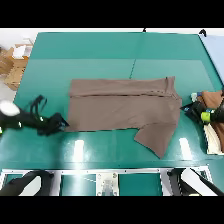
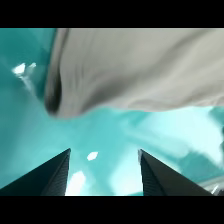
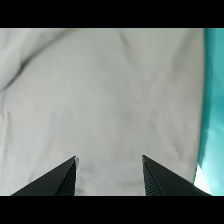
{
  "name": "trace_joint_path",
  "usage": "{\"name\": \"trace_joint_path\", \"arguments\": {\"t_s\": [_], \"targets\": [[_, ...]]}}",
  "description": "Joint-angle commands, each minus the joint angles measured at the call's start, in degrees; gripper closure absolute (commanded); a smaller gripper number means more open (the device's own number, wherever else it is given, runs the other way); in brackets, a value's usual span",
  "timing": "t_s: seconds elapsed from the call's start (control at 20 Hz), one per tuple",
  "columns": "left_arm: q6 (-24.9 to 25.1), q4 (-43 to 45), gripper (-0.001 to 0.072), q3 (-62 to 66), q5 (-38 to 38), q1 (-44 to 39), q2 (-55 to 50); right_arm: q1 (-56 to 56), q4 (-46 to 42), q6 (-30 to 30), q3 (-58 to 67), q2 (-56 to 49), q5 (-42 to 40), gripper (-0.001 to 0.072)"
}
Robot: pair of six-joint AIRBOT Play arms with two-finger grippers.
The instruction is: Fold the shirts.
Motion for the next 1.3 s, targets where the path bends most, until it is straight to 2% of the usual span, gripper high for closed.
{"name": "trace_joint_path", "arguments": {"t_s": [0.0, 0.2, 0.3, 0.45, 0.5, 0.55, 0.6, 0.7, 0.85, 0.95, 1.1, 1.25], "targets": [[-4.46, -10.47, 0.0212, -16.79, 16.06, -4.02, 9.25, -0.68, 2.12, 0.24, -8.96, 5.57, -3.34, 0.0232], [-4.81, -16.04, 0.0212, -19.26, 35.89, -11.74, 9.25, -0.66, 5.9, 0.17, -9.27, 5.57, -3.34, 0.0232], [-6.6, -15.43, 0.0213, -19.26, 38.86, -12.26, 8.37, -0.66, 6.16, 0.0, -9.27, 5.57, -3.34, 0.0232], [-6.49, -15.23, 0.0214, -19.26, 40.35, -12.26, 4.37, -0.66, 6.21, 0.02, -9.27, 5.55, -3.48, 0.0232], [-6.4, -15.3, 0.0332, -19.23, 40.22, -12.26, 3.74, -0.66, 6.21, 0.04, -9.27, 5.55, -3.87, 0.0232], [-6.36, -15.26, 0.0507, -19.26, 39.52, -12.26, 3.67, -0.66, 6.21, 0.13, -9.27, 5.55, -3.96, 0.0238], [-6.16, -15.54, 0.0536, -19.23, 38.56, -12.26, 3.67, -0.66, 6.21, 0.81, -9.27, 5.53, -3.96, 0.0238], [-5.95, -15.91, 0.0668, -19.23, 35.95, -12.26, 3.67, -0.76, 6.12, 3.56, -9.27, 5.53, -3.87, 0.0237], [-4.39, -15.98, 0.0684, -19.23, 35.71, -12.26, 3.67, -1.77, 5.25, 3.69, -9.27, 5.55, -0.46, 0.0237], [-2.93, -16.28, 0.0682, -19.23, 36.33, -12.26, 3.67, -5.31, 4.37, 4.31, -9.27, 5.57, 5.27, 0.0238], [-2.93, -16.26, 0.0676, -19.26, 36.83, -12.26, 3.67, -10.62, -3.85, 9.49, -10.78, 5.64, 9.4, 0.0239], [-2.97, -16.41, 0.0676, -19.23, 37.03, -12.26, 3.67, -10.54, -4.79, 4.79, -17.42, 5.27, 5.77, 0.024]]}}
